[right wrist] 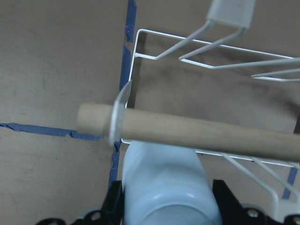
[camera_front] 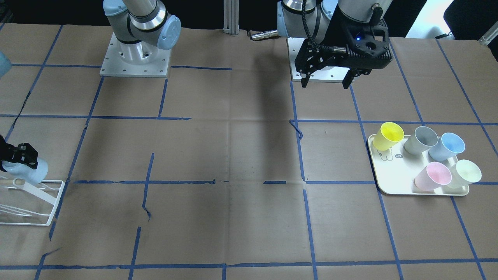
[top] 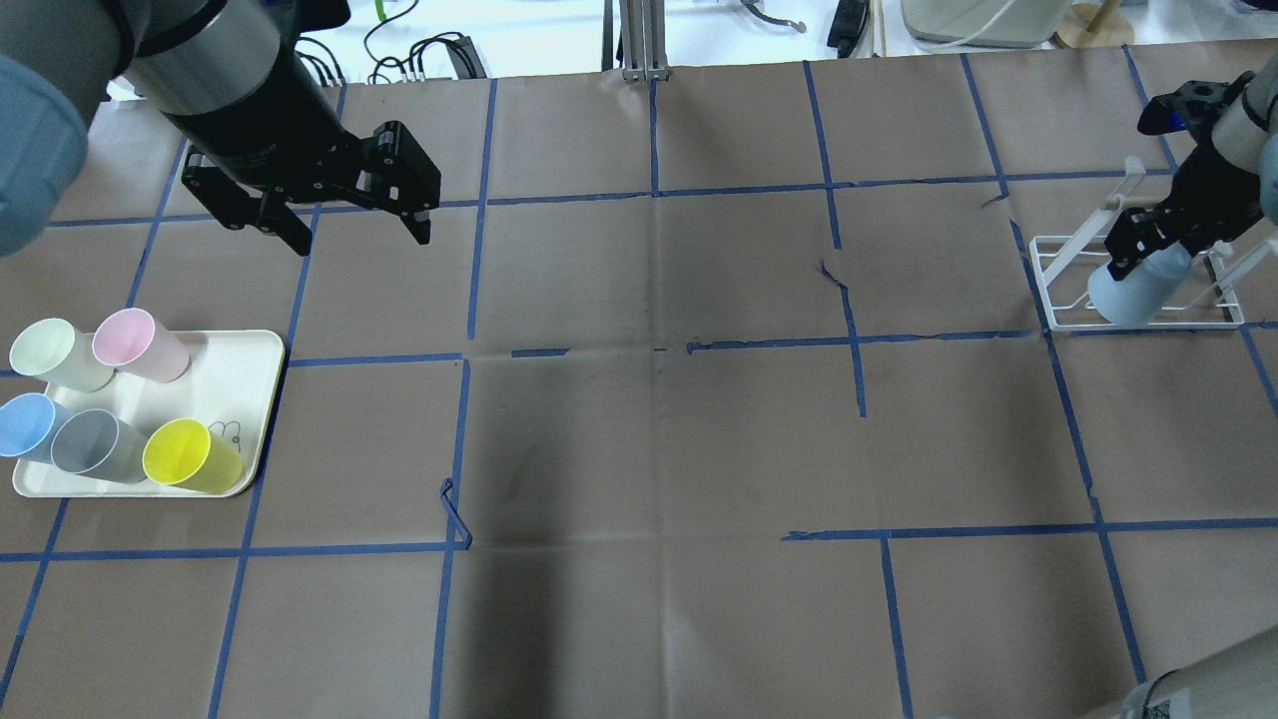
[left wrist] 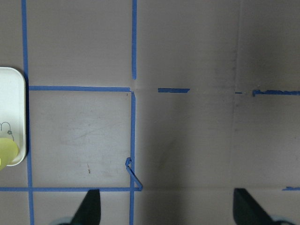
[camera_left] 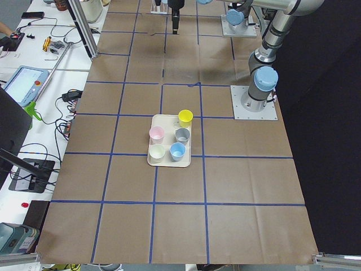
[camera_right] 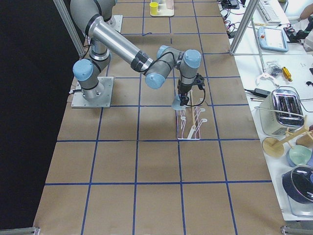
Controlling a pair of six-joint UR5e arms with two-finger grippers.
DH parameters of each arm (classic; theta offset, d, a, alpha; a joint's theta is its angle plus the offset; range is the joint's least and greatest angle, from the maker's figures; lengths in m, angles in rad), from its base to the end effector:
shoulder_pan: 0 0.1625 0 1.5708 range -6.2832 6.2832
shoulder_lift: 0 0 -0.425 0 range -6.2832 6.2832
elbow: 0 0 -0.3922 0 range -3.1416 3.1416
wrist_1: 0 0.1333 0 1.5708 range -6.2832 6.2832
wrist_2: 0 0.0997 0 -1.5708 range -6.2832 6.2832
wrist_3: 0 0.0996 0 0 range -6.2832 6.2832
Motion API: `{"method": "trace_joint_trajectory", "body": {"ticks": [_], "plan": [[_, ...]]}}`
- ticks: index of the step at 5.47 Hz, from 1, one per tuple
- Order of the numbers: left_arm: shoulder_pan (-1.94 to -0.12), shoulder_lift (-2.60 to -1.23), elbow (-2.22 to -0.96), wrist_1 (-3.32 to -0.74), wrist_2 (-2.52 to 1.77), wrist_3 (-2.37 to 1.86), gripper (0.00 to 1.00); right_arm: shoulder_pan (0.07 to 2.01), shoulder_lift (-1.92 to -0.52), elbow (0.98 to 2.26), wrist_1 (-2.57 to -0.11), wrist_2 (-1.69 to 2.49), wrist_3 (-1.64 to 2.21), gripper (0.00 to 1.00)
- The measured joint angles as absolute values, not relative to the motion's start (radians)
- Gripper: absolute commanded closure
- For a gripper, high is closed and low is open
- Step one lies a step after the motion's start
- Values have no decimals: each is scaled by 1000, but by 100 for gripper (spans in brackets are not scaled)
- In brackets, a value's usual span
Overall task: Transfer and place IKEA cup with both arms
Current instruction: 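Close the right gripper on the light blue cup's base, then lift the light blue cup up off the rack dowel with the right gripper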
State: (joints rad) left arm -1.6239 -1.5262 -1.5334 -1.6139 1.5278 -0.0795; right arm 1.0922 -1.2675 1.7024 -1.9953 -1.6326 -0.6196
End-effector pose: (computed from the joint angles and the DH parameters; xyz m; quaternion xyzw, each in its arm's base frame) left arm -0.1626 -0.4675 0.5236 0.0128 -0.9995 0.0180 0.0227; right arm -0.1548 -0.5745 0.3024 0.0706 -0.9970 -0.0206 0.0236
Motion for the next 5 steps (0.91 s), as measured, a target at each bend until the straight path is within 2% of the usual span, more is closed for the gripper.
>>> {"method": "trace_joint_trajectory", "body": {"ticks": [3,5], "plan": [[-1634,-1525,-1546,-1616,1475,-76,1,1092,-1284,1657,-1975,-1645,-618,52],[-1645,-1524,-1560,-1612,1478,-72,1,1093,-1316,1585,-1874,-1636,-615,52]]}}
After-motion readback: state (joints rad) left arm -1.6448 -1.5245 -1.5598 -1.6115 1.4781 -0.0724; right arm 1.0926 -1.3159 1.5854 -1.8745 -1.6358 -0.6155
